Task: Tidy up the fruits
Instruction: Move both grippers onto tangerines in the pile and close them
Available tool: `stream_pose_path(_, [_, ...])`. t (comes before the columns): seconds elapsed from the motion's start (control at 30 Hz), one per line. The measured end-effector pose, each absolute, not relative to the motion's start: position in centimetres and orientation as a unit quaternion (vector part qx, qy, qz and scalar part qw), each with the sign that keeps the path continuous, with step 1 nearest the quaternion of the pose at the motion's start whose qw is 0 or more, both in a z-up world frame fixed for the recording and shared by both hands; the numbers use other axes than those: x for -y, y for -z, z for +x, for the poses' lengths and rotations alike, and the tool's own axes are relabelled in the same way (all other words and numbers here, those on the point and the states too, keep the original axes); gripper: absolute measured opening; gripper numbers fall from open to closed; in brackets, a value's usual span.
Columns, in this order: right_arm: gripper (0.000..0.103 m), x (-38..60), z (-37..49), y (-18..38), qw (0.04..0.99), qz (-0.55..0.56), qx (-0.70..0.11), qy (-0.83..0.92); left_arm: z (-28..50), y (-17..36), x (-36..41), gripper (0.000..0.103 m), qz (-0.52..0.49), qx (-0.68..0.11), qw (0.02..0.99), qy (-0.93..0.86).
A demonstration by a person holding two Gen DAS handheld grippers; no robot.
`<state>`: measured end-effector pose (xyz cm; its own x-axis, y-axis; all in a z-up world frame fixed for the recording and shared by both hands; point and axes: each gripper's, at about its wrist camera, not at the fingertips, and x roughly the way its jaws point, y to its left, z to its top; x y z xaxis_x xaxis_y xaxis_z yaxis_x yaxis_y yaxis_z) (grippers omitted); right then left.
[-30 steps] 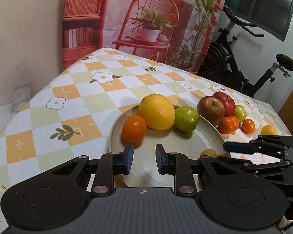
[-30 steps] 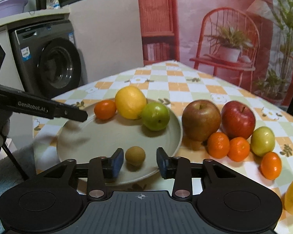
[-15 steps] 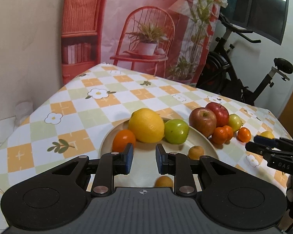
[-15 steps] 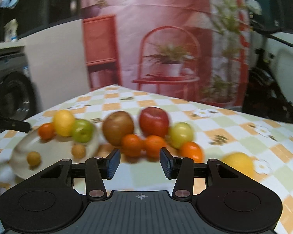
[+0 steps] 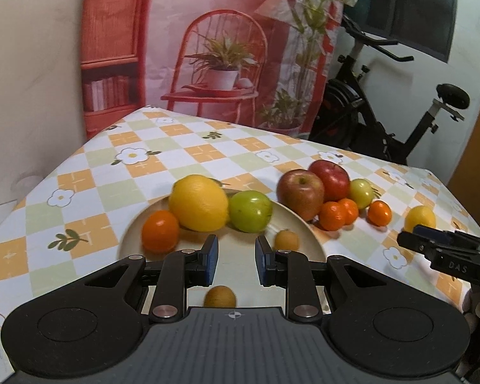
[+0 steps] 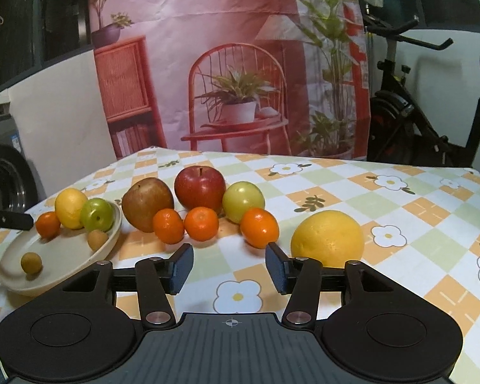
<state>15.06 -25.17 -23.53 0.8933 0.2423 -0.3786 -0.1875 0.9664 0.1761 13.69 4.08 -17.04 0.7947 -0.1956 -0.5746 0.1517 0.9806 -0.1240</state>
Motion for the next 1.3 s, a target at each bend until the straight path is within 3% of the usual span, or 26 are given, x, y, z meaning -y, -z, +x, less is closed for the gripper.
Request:
stream_pose_path(0.33, [0.048, 26.2, 14.9, 23.7, 0.967, 0.099, -0.208, -0.110, 14.1, 17.4, -2.3, 0.026, -0.018, -0.316, 0.942, 0.111])
stream_pose_path(0.7, [0.040, 26.9, 18.4, 19.6, 0.967, 0.023, -0.216, -0.130, 17.1, 16.5, 2.4, 0.026, -0.003, -0.282, 0.946, 0.162])
stream_pose_path(1.3, [0.037, 25.0, 25.6, 20.6, 0.915, -0.087, -0.340, -0.196, 20.4, 19.5, 5.5, 0.027, -0.012, -0.324, 0.927, 0.190])
